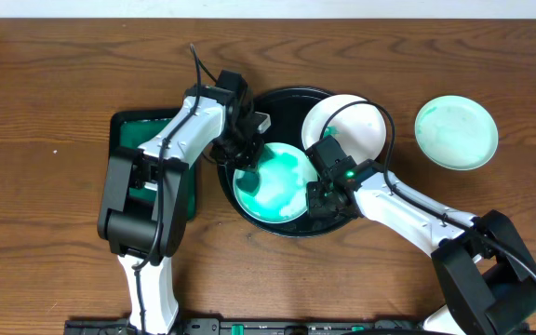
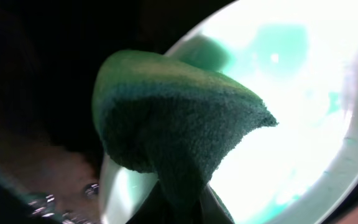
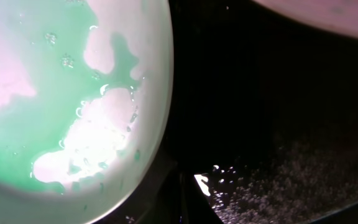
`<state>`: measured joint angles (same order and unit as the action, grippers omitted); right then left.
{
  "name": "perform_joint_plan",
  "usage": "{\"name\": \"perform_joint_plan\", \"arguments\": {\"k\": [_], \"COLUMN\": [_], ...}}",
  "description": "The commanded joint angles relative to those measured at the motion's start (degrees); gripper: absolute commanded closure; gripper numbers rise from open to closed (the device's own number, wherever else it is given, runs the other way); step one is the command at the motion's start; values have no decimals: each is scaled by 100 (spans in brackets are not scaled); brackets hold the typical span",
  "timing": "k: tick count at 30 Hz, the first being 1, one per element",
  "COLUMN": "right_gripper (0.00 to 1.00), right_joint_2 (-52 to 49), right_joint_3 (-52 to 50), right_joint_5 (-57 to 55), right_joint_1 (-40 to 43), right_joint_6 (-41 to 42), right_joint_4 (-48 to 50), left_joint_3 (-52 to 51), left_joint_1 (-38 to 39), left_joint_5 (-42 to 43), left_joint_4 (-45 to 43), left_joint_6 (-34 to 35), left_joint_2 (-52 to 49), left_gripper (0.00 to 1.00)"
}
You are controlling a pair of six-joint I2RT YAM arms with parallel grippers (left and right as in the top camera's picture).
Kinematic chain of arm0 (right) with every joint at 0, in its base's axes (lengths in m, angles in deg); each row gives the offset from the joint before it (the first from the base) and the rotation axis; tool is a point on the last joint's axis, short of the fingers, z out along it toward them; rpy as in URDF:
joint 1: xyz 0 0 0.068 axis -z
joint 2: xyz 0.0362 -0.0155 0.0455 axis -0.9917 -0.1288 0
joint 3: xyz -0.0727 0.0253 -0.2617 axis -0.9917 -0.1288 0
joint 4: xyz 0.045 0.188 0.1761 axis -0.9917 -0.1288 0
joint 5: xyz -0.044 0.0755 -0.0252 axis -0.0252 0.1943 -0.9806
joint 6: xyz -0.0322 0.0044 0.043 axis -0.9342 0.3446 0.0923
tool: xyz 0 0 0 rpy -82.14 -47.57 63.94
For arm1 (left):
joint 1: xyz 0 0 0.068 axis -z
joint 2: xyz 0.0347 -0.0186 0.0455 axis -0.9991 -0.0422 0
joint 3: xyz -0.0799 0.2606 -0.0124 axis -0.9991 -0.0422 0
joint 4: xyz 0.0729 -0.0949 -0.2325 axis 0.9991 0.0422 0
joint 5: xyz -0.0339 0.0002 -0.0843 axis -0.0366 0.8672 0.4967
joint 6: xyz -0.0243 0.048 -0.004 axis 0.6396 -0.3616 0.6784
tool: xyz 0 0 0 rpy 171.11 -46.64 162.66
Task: Clean dirty plates on tray and stack at the side
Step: 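Keep scrubbing the plate surface with the left-held sponge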
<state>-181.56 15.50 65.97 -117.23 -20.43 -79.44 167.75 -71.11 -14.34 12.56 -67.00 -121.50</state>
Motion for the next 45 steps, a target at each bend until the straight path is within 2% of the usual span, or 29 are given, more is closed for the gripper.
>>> {"name": "perform_joint_plan", "arguments": {"k": [1,6,8,9,10,11,14,23,30,35,40,42,43,45], "right_gripper": [99,99,95,84,64,56,46,43,46,53,55,93,99,99], "right_joint_2": [-46,-33,-17,-17,-17,-17,-17,-17,-219,-684,-1054,-1073,-1073,-1073], "right_joint_3": [-26,-13,52,101,181,284,581,802,780,780,780,780,780,782], "right_joint_5": [-57,-57,-55,-52,-52,-52,-55,-61,-76,153,570,592,588,590], "right_joint_1": [9,15,20,20,20,20,20,20,13,-2,-2,-2,-2,-9], "right_joint_6": [-76,-275,-446,-487,-522,-535,-568,-103,588,704,708,713,726,723], "right_joint_4": [11,37,31,15,-15,-79,-212,17,-92,179,680,756,767,789], "left_joint_3": [-92,-92,-92,-92,-92,-92,-92,-92,-92,-92,-92,-92,-92,-92], "left_joint_1": [-37,-39,-39,-39,-39,-39,-39,-39,-39,-39,-39,-39,-39,-39], "left_joint_5": [739,772,769,769,769,769,769,769,765,732,667,660,660,660], "left_joint_4": [31,-7,-7,-7,-7,-7,-7,-7,-9,-7,-7,-7,-7,-7], "left_joint_6": [-111,-90,-68,-66,-66,-66,-66,-68,-68,-68,-68,-68,-68,-68], "left_joint_2": [-186,-186,-186,-186,-186,-186,-186,-186,-186,-186,-186,-186,-186,-186], "left_gripper": [93,93,93,93,93,93,93,93,93,93,93,93,93,93]}}
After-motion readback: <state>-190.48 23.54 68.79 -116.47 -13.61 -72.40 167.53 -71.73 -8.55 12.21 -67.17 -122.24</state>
